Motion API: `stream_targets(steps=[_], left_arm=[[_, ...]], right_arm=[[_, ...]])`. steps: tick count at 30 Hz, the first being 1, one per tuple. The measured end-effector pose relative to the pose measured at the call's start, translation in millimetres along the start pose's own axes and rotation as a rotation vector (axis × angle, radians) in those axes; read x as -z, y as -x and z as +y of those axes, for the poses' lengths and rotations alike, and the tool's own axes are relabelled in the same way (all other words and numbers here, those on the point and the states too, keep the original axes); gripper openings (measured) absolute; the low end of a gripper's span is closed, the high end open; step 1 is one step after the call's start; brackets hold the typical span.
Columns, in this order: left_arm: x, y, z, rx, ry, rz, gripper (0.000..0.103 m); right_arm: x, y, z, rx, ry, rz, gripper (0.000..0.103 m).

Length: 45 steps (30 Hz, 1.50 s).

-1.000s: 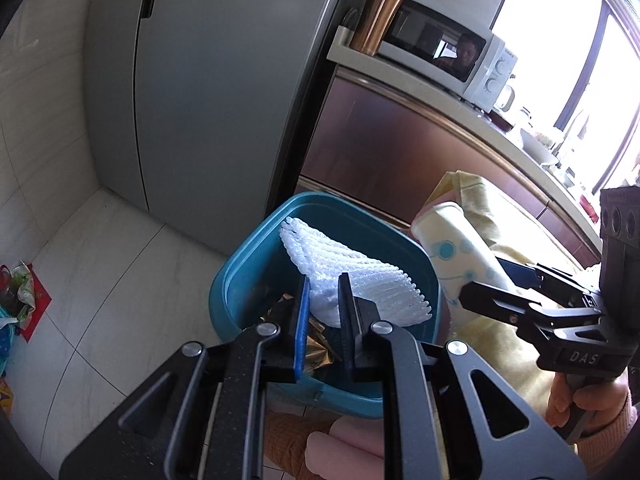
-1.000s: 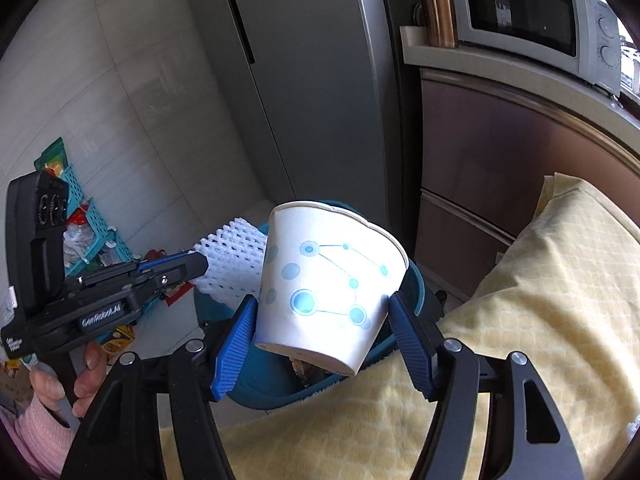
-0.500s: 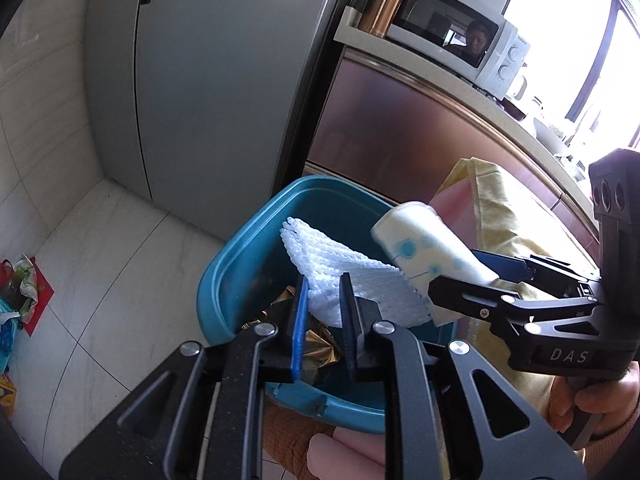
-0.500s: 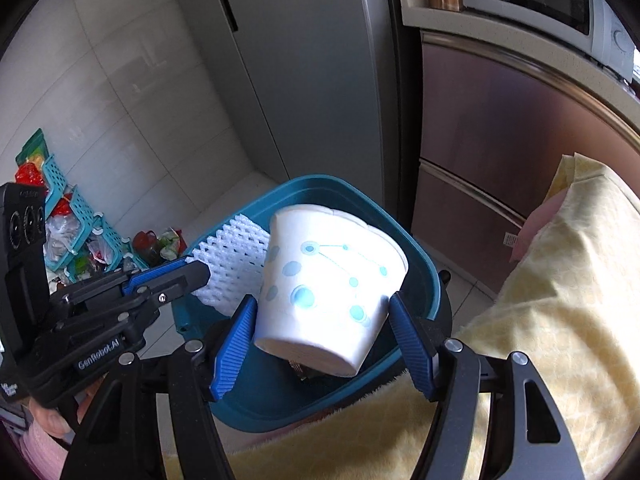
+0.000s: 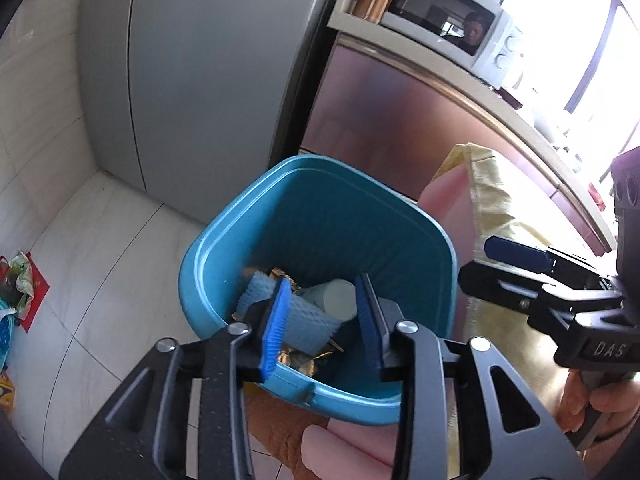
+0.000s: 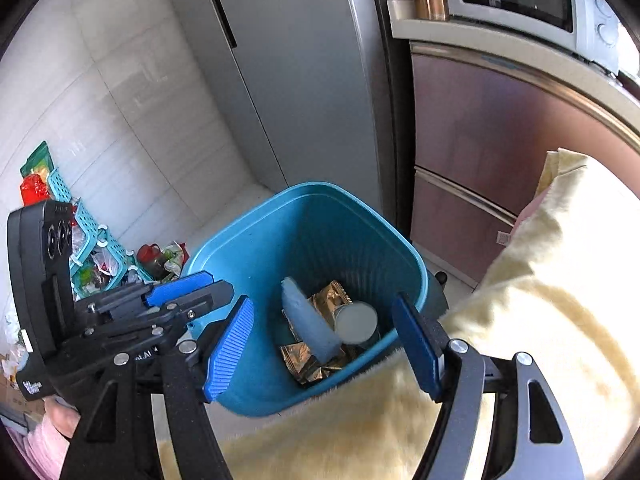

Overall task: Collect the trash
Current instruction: 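Move both open tools back over the table, then grasp an orange peel with the left tool while the right tool grasps a white tissue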

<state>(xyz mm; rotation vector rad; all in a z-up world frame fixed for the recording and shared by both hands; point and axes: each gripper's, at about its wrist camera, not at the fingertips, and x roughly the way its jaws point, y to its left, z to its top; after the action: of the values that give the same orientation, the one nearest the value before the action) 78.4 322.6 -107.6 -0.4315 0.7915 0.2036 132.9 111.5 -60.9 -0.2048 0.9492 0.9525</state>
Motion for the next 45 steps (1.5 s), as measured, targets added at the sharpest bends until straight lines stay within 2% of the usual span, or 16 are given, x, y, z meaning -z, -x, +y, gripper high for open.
stream_targets(steps=[9, 17, 24, 30, 35, 40, 45], left_arm=[[4, 37, -50, 0.102, -0.119, -0.084, 0.044], [15, 54, -115, 0.235, -0.257, -0.095, 0.048], [31, 54, -169, 0.335, -0.355, -0.056, 0.05], [51, 50, -212, 0.42, -0.429, 0.003, 0.05], [74, 45, -253, 0.497, -0.509, 0.06, 0.052], [100, 46, -296, 0.586, -0.587, 0.113, 0.055], [126, 44, -339, 0.627, -0.672, 0.159, 0.058]], right_arm=[[37, 78, 0, 0.011, 0.034, -0.146, 0.069], [78, 152, -31, 0.057, -0.055, -0.267, 0.069], [124, 206, -70, 0.186, -0.175, -0.329, 0.069], [180, 259, -108, 0.311, -0.329, -0.392, 0.069], [224, 291, -144, 0.426, -0.462, -0.408, 0.069], [250, 307, -174, 0.47, -0.553, -0.43, 0.069], [256, 302, -195, 0.451, -0.56, -0.406, 0.069]])
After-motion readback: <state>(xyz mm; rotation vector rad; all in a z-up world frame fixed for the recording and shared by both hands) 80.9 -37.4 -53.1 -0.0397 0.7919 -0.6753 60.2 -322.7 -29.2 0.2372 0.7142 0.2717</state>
